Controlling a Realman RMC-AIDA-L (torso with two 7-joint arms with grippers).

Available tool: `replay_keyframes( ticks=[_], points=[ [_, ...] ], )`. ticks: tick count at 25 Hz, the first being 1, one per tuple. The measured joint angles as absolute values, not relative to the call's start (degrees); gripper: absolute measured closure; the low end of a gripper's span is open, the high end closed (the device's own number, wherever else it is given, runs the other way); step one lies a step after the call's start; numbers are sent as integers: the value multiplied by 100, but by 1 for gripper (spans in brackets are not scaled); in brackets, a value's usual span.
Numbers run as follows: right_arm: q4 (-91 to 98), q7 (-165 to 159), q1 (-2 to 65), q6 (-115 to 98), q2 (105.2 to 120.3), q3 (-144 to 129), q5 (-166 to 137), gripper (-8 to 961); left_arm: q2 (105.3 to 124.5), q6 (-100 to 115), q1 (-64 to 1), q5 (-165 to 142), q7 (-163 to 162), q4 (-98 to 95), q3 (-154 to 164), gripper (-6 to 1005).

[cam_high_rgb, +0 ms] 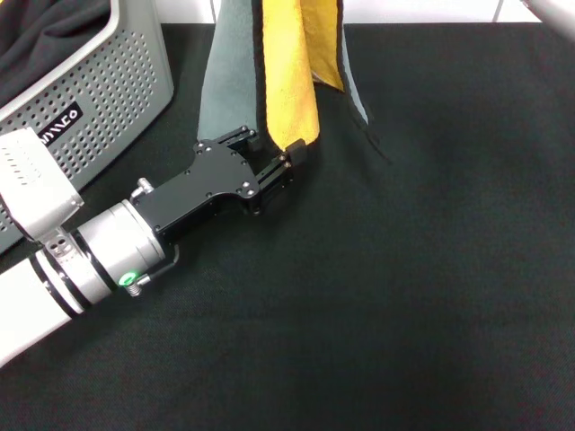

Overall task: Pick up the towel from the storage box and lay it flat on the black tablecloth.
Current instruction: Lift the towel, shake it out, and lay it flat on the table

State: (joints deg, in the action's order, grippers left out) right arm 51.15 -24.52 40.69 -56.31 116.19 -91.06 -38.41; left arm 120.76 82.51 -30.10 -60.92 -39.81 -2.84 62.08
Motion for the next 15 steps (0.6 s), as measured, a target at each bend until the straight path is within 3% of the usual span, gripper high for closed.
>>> replay_keyframes(
  ticks=[11, 15],
  points=[
    [5115, -2412, 4009, -5694, 11619, -9105, -3778, 923, 12076, 8253, -3015, -6148, -3969, -314, 6223, 674],
    [5115, -2406, 3977, -5772, 11619, -9099, -3778, 922, 12076, 8248, -3015, -6159, -3975, -319, 6225, 845]
  ],
)
